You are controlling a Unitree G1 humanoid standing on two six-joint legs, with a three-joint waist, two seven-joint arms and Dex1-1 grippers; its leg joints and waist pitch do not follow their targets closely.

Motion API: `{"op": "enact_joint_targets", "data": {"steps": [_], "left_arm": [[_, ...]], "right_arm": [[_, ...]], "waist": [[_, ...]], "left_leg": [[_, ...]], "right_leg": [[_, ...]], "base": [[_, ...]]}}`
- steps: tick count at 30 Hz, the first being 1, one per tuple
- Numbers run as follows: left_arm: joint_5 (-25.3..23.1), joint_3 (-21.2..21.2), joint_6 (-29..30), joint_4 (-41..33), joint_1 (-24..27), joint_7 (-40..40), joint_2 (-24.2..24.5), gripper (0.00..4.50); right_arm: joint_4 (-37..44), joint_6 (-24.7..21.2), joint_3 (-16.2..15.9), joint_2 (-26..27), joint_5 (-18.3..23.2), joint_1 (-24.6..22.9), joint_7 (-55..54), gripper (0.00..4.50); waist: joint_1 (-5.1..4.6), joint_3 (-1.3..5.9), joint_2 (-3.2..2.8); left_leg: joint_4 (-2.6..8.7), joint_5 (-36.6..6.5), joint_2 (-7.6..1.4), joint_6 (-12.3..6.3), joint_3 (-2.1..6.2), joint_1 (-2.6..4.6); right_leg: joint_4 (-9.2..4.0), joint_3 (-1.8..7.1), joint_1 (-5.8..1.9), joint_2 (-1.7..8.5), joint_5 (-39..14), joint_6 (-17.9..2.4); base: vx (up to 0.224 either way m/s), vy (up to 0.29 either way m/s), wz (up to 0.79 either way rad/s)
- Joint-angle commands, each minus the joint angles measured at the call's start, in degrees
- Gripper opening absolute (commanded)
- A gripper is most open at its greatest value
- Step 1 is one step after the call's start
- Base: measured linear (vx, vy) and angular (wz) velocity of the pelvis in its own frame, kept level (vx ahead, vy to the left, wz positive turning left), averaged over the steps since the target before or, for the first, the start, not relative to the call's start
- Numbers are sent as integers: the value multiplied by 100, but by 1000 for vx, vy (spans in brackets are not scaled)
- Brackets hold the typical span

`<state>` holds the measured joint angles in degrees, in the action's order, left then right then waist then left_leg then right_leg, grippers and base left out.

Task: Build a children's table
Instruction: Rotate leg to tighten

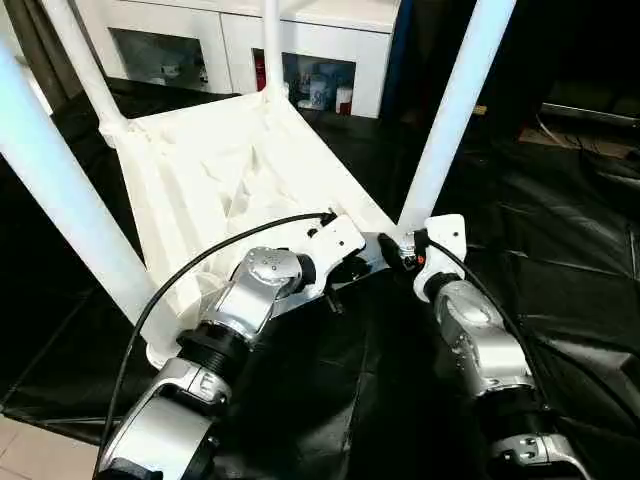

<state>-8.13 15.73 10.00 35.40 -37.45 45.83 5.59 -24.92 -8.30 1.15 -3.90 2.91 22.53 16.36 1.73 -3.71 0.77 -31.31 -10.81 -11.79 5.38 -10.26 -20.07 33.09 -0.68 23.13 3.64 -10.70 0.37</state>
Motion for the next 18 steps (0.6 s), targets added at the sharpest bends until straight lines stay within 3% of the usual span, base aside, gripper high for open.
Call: {"op": "enact_joint_targets", "data": {"steps": [1, 4, 7, 14, 18], "left_arm": [[192, 144, -31, 220, 340, 236, -68, 0], [278, 113, -161, 92, 424, 755, 317, 0], [361, 98, -267, 37, 470, 1103, 525, 0], [750, 111, -301, -368, 704, 2378, 1244, 0], [919, 92, -180, -525, 784, 2694, 1396, 0]], "right_arm": [[-89, -176, -420, 46, 139, -56, 506, 353], [139, -122, -585, -452, 283, -121, 1511, 353], [337, -142, -665, -723, 475, -173, 2271, 353], [640, -3, -755, -1459, 845, -149, 3710, 353], [644, -29, -723, -1563, 928, -128, 3980, 353]], "waist": [[-4, 183, 96], [-6, 203, 81], [-16, 206, 103], [-8, 189, 77], [8, 216, 73]], "left_leg": [[344, -1196, -75, -310, -11, -59], [323, -1012, -83, -351, -19, -54], [304, -896, -81, -446, -34, -58], [313, -1023, -124, -483, -44, -14], [280, -667, -123, -574, -56, -3]], "right_leg": [[-412, 156, -215, 297, -1428, -930], [-378, 150, -228, 279, -1053, -1044], [-348, 151, -248, 277, -717, -1193], [-342, 160, -217, 287, -919, -1367], [-256, 154, -239, 271, -208, -1556]], "base": [[0, 0, 0], [0, 0, 0], [0, 0, 0], [0, 0, 0], [0, 0, 0]]}}
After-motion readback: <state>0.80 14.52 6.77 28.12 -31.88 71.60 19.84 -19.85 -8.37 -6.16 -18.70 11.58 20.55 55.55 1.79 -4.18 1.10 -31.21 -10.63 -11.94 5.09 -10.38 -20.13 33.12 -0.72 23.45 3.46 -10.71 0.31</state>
